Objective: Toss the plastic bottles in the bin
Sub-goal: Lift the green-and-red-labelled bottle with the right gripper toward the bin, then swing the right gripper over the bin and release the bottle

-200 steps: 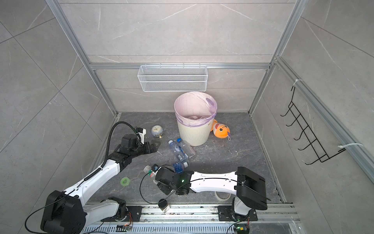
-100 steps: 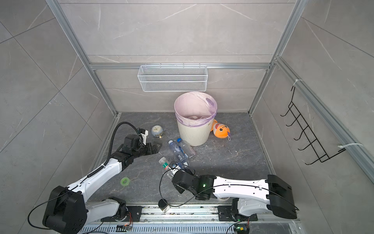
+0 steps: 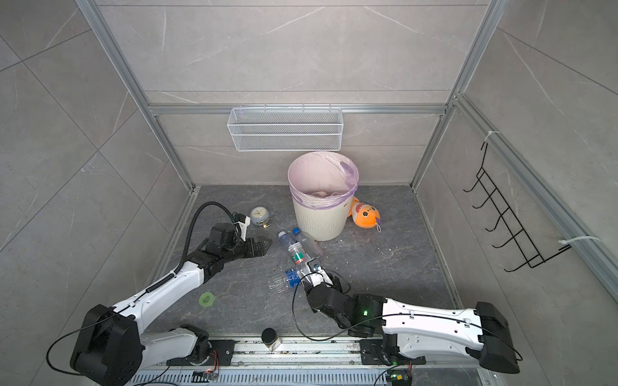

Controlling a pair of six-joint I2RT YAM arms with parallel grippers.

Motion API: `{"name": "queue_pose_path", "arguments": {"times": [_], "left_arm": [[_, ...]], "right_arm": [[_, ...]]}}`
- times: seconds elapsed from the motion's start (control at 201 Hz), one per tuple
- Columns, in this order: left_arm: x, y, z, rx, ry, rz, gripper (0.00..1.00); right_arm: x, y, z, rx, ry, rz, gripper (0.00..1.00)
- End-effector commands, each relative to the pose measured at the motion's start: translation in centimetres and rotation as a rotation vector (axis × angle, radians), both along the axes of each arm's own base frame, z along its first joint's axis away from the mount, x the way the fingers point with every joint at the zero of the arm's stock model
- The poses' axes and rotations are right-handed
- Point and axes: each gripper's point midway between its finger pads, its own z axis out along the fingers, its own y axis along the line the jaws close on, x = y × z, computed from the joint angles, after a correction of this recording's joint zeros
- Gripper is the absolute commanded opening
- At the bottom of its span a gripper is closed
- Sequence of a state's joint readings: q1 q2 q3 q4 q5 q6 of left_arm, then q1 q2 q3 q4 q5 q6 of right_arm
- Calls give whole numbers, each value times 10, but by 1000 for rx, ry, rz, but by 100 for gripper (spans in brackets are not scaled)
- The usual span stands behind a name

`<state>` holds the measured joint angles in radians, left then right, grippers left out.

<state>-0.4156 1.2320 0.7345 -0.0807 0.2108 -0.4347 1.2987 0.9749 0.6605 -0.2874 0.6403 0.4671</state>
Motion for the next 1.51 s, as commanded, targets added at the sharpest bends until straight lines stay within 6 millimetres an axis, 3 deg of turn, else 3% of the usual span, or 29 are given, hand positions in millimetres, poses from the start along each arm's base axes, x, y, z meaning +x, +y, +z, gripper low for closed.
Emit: {"name": "queue_pose_path", "arguments": {"times": [0.0, 0.373, 0.548, 0.767, 1.051, 1.175, 1.3, 1.374, 1.434, 1.504], "left_arm": [[1, -8, 4, 8, -32, -31, 100], [-12, -35, -26, 46, 0, -100, 100], [-17, -45, -36, 61, 10, -128, 100], [-21, -48, -40, 66, 10, -144, 100], [-26, -46, -42, 66, 6, -152, 100], [-28, -45, -43, 59, 6, -148, 100], [-32, -44, -43, 49, 3, -144, 100], [-35, -44, -42, 38, 0, -144, 100], [-37, -45, -44, 33, 6, -144, 100], [-39, -45, -48, 27, 20, -144, 100]], "right_arm": [[5, -22, 6, 22, -32, -91, 35], [8, -51, 31, 67, -99, -155, 35], [11, -61, 56, 83, -151, -178, 35], [15, -71, 108, 152, -228, -224, 35], [32, -73, 197, 166, -349, -255, 35], [62, -68, 227, 183, -340, -266, 35], [114, -61, 254, 210, -301, -286, 34], [157, -54, 269, 228, -272, -302, 32], [204, -52, 273, 247, -226, -330, 34], [256, -52, 272, 264, -154, -372, 55]]}}
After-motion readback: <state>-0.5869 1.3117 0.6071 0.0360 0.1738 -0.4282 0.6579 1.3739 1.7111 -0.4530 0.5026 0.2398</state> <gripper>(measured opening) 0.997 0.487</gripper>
